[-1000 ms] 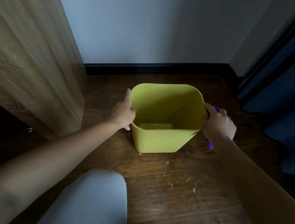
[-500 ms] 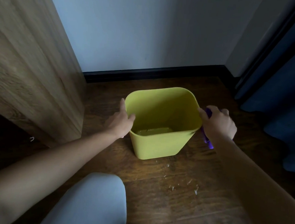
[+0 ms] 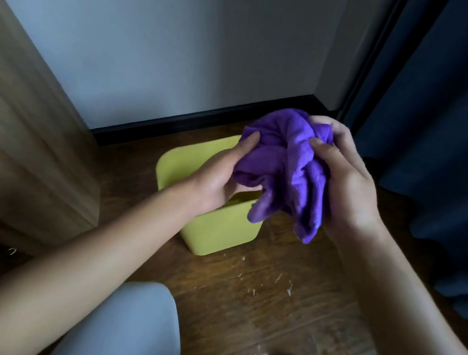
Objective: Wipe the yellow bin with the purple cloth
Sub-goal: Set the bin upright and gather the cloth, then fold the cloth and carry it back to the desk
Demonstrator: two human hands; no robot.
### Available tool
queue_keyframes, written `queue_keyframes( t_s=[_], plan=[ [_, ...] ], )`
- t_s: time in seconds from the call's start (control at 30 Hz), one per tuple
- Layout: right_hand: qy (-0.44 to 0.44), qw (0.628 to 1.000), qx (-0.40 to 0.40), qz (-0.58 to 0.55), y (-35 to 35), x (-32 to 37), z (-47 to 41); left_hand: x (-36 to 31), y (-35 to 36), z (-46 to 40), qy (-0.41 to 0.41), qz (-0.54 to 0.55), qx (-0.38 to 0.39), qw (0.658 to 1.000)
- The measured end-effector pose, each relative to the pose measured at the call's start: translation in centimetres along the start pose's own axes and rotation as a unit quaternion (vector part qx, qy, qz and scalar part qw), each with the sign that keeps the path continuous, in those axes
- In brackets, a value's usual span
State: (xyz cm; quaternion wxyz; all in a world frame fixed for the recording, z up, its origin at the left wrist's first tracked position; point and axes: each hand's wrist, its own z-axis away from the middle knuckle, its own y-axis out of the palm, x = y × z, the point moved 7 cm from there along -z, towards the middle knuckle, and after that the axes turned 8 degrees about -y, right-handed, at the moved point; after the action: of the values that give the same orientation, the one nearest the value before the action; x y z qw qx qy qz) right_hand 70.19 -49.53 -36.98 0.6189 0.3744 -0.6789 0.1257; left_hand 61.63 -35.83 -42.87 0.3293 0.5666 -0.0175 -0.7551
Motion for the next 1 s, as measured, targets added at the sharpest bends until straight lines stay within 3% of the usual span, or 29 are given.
queue_keyframes(
  t_s=[0.07, 0.2, 0.3, 0.43, 0.63, 0.8, 1.0],
  plan=[
    [0.027, 0.998, -0.018, -0.057, -1.5, -0.7, 0.9, 0.6, 1.0, -0.3, -0.008, 0.033, 0.022, 0.999],
    [0.045, 0.996, -0.055, -0.053, -5.2, -2.7, 2.6, 0.7, 1.5, -0.6, 0.064, -0.025, -0.025, 0.997],
    [0.029, 0.994, -0.103, 0.007, -8.1, -3.3, 3.6, 0.0, 3.1, -0.3, 0.120, -0.180, -0.053, 0.975],
    [0.038, 0.991, -0.124, 0.038, -10.7, -2.3, 4.2, -1.4, 5.8, 0.1, 0.192, -0.364, -0.062, 0.909],
    [0.124, 0.991, -0.054, -0.004, -11.5, 2.7, 5.1, -3.8, 11.5, 2.2, 0.133, -0.404, -0.044, 0.904],
    [0.169, 0.971, -0.015, 0.170, -11.5, 9.6, 4.8, -9.4, 16.9, 5.2, 0.068, -0.455, 0.014, 0.888],
    [0.165, 0.982, -0.025, 0.085, -9.0, 21.1, 2.6, -18.5, 20.2, 9.8, -0.017, -0.514, 0.052, 0.856]
  ],
)
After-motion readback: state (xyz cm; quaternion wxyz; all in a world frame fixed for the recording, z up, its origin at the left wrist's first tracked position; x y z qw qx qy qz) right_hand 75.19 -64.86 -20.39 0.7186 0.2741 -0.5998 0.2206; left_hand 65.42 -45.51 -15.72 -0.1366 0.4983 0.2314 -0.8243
